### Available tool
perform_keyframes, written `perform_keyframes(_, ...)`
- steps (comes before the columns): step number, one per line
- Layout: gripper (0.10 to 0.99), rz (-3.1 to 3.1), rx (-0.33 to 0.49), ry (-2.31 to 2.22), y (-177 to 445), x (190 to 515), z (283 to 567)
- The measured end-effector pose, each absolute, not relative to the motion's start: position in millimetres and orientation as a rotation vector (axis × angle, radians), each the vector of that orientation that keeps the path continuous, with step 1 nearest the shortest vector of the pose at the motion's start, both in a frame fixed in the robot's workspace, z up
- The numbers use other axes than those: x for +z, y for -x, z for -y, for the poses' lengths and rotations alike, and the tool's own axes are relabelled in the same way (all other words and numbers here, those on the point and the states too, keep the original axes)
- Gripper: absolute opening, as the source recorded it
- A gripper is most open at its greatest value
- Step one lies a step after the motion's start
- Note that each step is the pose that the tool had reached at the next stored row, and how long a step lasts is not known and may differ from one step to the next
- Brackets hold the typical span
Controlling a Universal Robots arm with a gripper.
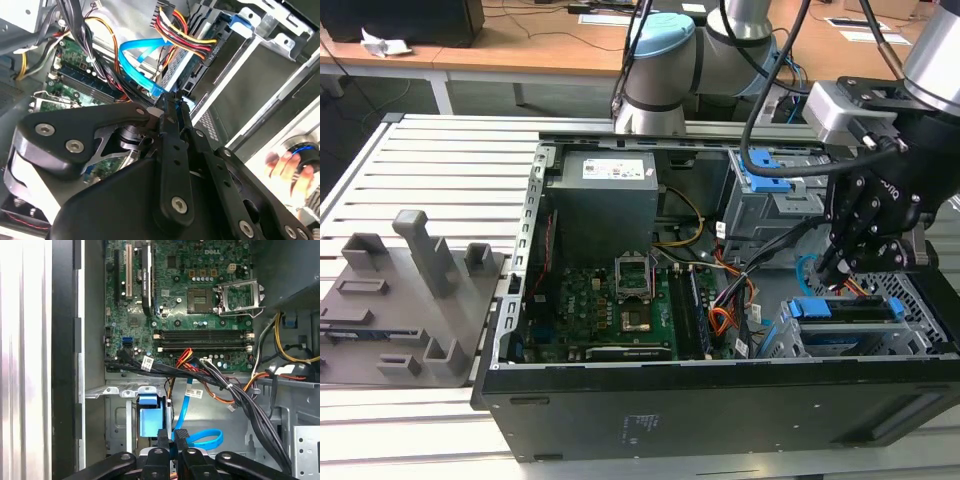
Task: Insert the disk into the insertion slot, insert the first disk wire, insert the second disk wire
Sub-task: 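Insert the second disk wire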
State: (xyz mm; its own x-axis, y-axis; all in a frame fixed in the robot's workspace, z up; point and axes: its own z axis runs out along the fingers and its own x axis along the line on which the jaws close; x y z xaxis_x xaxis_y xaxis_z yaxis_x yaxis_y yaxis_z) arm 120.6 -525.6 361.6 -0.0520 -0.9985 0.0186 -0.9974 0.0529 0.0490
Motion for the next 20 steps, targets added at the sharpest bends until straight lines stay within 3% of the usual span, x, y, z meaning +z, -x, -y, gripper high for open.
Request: perform_keyframes(20, 0.161, 2.367, -0.04, -1.994, -131, 358, 526)
